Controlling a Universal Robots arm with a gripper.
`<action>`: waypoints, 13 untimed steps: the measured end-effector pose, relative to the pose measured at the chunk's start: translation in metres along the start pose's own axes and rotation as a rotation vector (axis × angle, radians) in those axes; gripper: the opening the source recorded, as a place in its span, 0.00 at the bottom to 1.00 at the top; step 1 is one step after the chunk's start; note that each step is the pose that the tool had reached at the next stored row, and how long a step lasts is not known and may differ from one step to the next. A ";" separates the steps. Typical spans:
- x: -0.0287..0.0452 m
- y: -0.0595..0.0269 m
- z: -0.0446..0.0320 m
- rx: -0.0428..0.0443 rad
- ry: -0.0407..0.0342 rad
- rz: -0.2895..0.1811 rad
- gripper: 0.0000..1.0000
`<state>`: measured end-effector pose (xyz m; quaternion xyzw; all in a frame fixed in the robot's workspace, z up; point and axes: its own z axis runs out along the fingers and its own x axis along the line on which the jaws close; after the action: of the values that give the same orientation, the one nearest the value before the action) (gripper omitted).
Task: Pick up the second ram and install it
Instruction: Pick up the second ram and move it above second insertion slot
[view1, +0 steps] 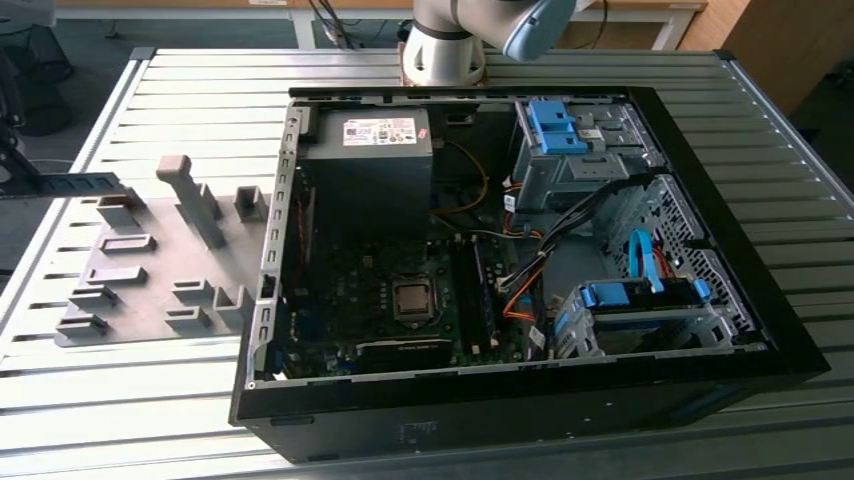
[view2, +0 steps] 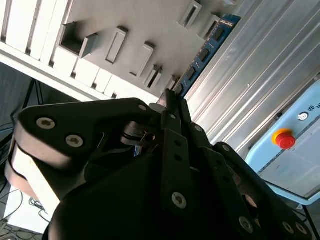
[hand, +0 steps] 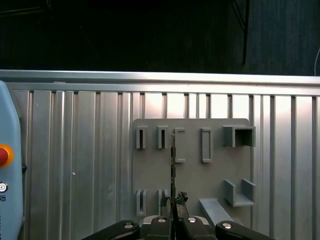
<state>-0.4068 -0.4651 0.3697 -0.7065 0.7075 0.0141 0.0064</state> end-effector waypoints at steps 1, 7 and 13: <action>-0.0001 0.0000 -0.0010 0.0000 0.0000 0.000 0.14; -0.0004 0.0001 -0.0072 0.0000 0.0000 0.000 0.14; -0.0007 0.0002 -0.0149 0.0001 0.0000 0.000 0.14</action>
<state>-0.4068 -0.4648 0.3846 -0.7065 0.7075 0.0141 0.0065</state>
